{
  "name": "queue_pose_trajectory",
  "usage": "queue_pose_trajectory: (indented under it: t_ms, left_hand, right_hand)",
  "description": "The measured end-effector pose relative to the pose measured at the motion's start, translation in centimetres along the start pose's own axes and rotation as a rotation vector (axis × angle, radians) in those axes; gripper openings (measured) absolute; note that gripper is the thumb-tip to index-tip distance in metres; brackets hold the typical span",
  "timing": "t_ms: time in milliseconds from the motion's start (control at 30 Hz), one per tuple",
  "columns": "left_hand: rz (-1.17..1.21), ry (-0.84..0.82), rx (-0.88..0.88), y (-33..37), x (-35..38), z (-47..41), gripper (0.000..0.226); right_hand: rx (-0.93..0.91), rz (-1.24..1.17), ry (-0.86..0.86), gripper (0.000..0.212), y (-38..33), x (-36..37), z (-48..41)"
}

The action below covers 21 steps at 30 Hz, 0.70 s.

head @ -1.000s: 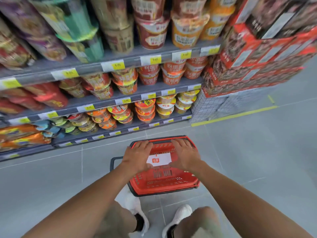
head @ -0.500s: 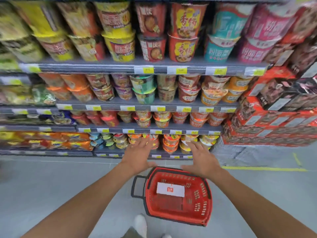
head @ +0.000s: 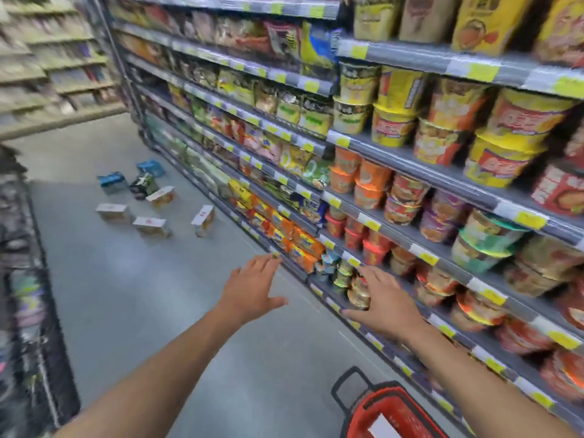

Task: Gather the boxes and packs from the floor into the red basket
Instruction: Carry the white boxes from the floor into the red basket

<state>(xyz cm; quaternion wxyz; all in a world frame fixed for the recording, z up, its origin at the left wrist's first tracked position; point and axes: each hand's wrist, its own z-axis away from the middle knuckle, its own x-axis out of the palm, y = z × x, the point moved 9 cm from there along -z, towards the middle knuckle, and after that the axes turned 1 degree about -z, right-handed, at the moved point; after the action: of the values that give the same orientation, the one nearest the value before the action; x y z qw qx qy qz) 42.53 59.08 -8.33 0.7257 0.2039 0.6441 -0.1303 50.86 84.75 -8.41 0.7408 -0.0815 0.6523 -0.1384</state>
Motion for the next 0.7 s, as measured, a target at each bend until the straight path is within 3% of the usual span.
queue_pose_trajectory:
  t_ms: [367,700]
  left_hand:
    - [0.049,0.028,-0.466,-29.4,-2.2,11.6,0.098]
    - [0.075,0.044,-0.531,-42.9,-2.9,10.1,0.096]
  right_hand:
    - [-0.459,0.041,-0.131,0.108,-31.7,7.8,-12.8]
    - [-0.510,0.013,-0.193,0.107,-45.2,12.5,-21.4]
